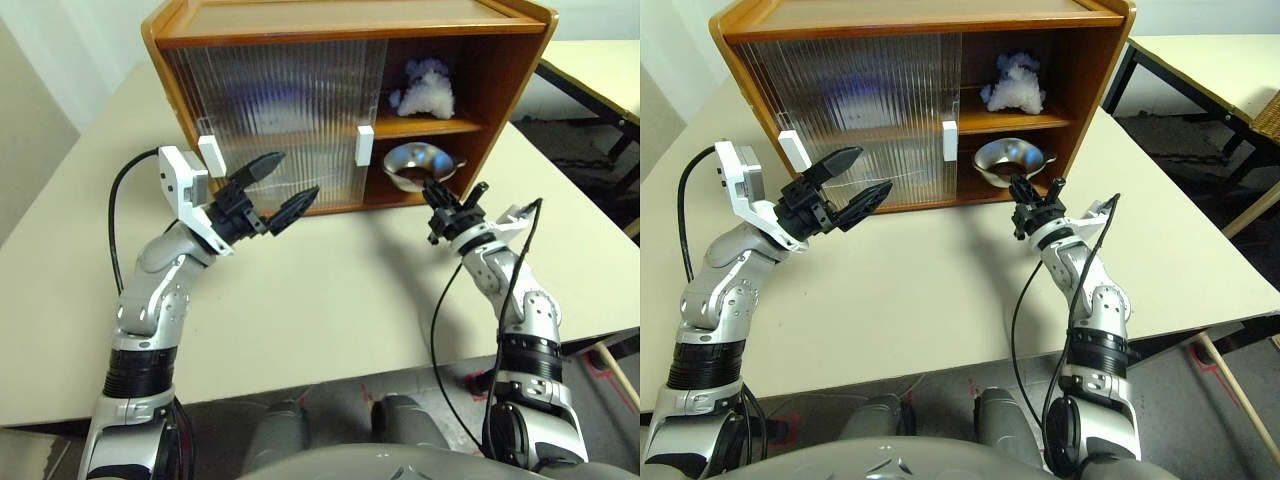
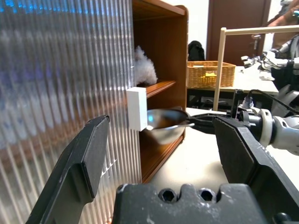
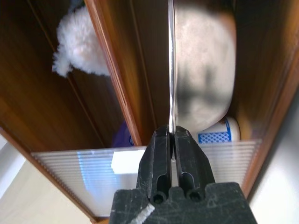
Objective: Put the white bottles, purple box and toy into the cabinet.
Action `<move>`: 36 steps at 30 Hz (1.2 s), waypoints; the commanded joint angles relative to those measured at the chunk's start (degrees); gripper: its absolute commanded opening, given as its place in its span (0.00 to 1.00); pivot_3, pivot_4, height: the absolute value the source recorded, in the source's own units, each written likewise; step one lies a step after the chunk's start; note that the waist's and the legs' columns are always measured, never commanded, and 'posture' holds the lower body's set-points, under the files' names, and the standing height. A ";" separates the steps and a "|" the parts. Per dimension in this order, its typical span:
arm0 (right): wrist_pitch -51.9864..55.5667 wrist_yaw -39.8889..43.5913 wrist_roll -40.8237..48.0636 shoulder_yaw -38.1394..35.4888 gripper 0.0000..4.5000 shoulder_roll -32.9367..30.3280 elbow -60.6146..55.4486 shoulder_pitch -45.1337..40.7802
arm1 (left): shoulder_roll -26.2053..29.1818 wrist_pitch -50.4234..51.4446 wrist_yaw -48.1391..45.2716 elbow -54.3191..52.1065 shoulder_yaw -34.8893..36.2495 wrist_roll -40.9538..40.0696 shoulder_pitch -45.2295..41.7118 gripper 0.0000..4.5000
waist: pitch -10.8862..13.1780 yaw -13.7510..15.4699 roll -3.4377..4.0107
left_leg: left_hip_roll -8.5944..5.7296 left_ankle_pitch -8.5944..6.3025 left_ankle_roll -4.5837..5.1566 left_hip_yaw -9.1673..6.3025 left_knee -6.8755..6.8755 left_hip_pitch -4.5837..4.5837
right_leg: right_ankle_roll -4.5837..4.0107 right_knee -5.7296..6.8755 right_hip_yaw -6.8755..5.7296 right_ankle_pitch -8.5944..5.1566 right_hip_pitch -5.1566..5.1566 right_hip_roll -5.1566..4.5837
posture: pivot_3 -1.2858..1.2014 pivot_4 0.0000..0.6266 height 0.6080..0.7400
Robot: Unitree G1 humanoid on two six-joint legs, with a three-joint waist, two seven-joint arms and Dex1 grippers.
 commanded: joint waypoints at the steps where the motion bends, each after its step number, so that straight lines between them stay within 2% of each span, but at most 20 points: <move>1: -1.39 2.46 -3.21 -1.75 0.01 -0.43 4.32 -2.68 | 0.42 0.77 0.62 -1.95 0.18 -0.23 0.76 1.00 | 0.00 0.36 0.00 | 0.00 0.00 0.00 0.00 0.00 0.00 | 0.00 0.00 0.00 0.00 0.00 0.00 | 0.57 0.00 1.00; 15: -4.13 6.06 -12.51 -4.31 0.01 2.00 12.12 -9.19 | 0.99 2.13 2.53 -5.61 1.27 -0.69 3.58 1.00 | 0.01 2.44 0.03 | 0.01 0.00 -0.01 -0.01 -0.02 -0.01 | -0.03 0.03 -0.03 0.02 -0.04 0.00 | 0.59 0.00 1.00; 36: -10.33 11.25 -22.52 -9.74 0.01 2.85 23.78 -15.33 | 2.53 4.23 3.09 -7.68 2.25 -1.40 4.67 1.00 | 0.03 2.70 0.08 | 0.01 -0.02 -0.03 -0.08 -0.07 -0.02 | -0.10 0.07 -0.16 0.06 -0.06 -0.02 | 0.60 0.00 1.00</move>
